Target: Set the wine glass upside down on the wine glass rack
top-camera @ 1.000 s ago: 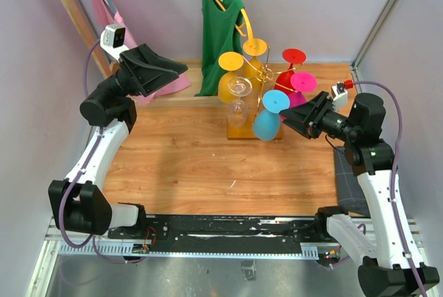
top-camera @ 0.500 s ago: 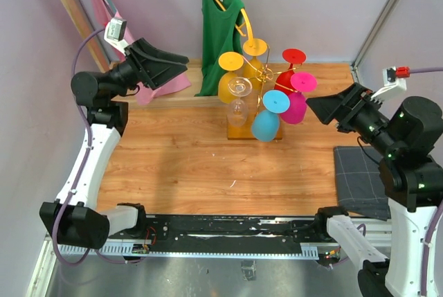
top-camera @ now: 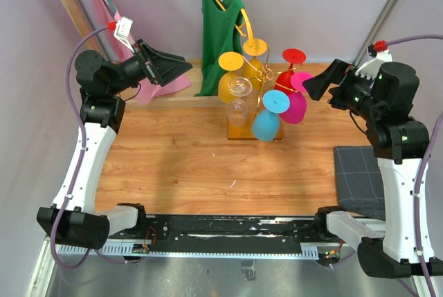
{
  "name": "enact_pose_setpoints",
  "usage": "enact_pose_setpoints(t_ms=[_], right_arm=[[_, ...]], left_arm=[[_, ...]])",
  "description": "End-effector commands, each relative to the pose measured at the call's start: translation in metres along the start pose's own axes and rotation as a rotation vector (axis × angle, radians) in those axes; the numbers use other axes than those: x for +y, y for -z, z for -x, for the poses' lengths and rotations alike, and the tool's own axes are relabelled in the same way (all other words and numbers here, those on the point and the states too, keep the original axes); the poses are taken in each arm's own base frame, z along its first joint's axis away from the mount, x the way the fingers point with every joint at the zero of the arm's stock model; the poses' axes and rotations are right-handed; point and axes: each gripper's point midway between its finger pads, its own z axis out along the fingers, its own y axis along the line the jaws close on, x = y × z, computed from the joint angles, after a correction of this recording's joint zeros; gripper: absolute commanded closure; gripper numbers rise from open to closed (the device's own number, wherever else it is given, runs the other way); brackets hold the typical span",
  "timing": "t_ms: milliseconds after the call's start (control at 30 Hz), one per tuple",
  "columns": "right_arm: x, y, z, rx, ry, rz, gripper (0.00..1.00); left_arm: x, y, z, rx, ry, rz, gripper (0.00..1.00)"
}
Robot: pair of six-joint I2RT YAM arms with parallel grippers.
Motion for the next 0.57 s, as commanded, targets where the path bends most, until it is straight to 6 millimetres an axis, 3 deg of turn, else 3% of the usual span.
enact_pose_setpoints(t_ms=[0,233,533], right_arm=[[0.001,0.004,0.019,-0.057,0.032,-0.004,0.01],[-0.017,-0.001,0.025,-0.045,0.033,-0.116,0.02],[-0.009,-0.007,0.030,-0.041,0.033,-0.080,0.02]], left_arm=[[0.004,0.002,-0.003,0.017,-0.025,0.039,0.01],[0.012,0.003,-0.009,0.033,-0.020,0.057,0.01],[0.009,-0.001,-0.007,0.033,-0.008,0.030,0.01]])
